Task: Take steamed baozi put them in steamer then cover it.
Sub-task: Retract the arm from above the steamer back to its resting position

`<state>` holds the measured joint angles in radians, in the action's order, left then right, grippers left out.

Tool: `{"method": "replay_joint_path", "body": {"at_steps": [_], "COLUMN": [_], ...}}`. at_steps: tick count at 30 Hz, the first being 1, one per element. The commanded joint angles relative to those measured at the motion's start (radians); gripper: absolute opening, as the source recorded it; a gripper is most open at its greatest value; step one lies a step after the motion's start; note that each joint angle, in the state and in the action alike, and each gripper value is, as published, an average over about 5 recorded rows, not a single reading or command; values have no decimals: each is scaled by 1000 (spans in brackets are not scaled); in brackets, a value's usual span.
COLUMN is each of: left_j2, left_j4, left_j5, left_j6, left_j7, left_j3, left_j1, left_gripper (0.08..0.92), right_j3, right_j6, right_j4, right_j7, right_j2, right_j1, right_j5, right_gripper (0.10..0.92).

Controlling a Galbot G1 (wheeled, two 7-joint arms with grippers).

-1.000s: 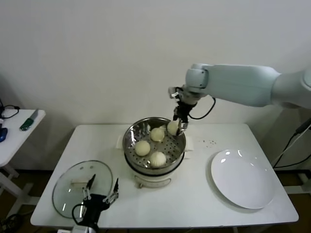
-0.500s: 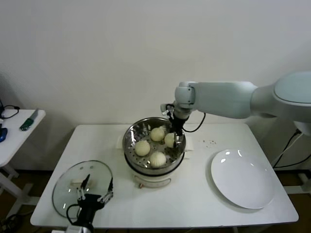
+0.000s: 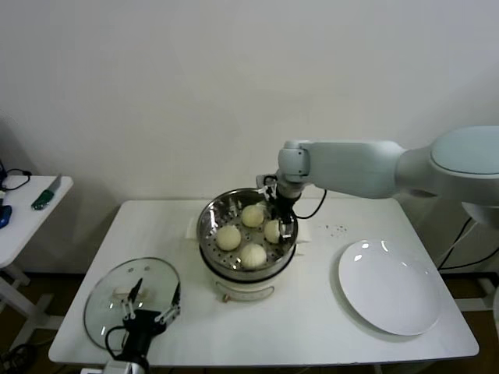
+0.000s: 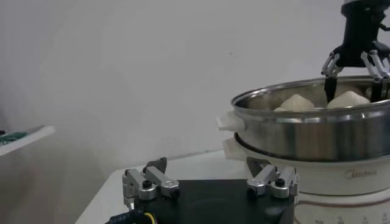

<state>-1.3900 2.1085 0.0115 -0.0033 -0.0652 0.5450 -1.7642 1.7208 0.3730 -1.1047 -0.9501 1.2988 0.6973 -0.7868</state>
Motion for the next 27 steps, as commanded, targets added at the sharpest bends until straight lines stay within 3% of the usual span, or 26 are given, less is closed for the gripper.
{"method": "replay_joint_path", "body": {"at_steps": [1, 7, 10, 17, 22, 27], "left_j2": [2, 5, 6, 7, 4, -2], "left_j4": [2, 3, 4, 9, 12, 18], "left_j5": [-2, -2, -1, 16, 31, 54], "left_j6": [-1, -2, -4, -14, -13, -10], "left_j7": [0, -1, -5, -1, -3, -9], "left_j3": [4, 6, 9, 20, 11, -3], "left_j1": [2, 0, 0, -8, -9, -10], "left_gripper": [823, 823, 823, 823, 823, 823], "right_j3": [-23, -40, -82, -136, -330, -719], "right_j6": [0, -42, -95, -294, -453, -503], "right_j4": [-43, -114, -149, -302, -381, -426], "right_j7": [-28, -41, 34, 441, 739, 846], "right_j2": [-51, -157, -236, -473, -673, -817], "right_j1": [68, 155, 163, 120, -139, -517], "right_j5": [-29, -71, -73, -76, -61, -23], "right_gripper": [823, 823, 823, 823, 823, 823]}}
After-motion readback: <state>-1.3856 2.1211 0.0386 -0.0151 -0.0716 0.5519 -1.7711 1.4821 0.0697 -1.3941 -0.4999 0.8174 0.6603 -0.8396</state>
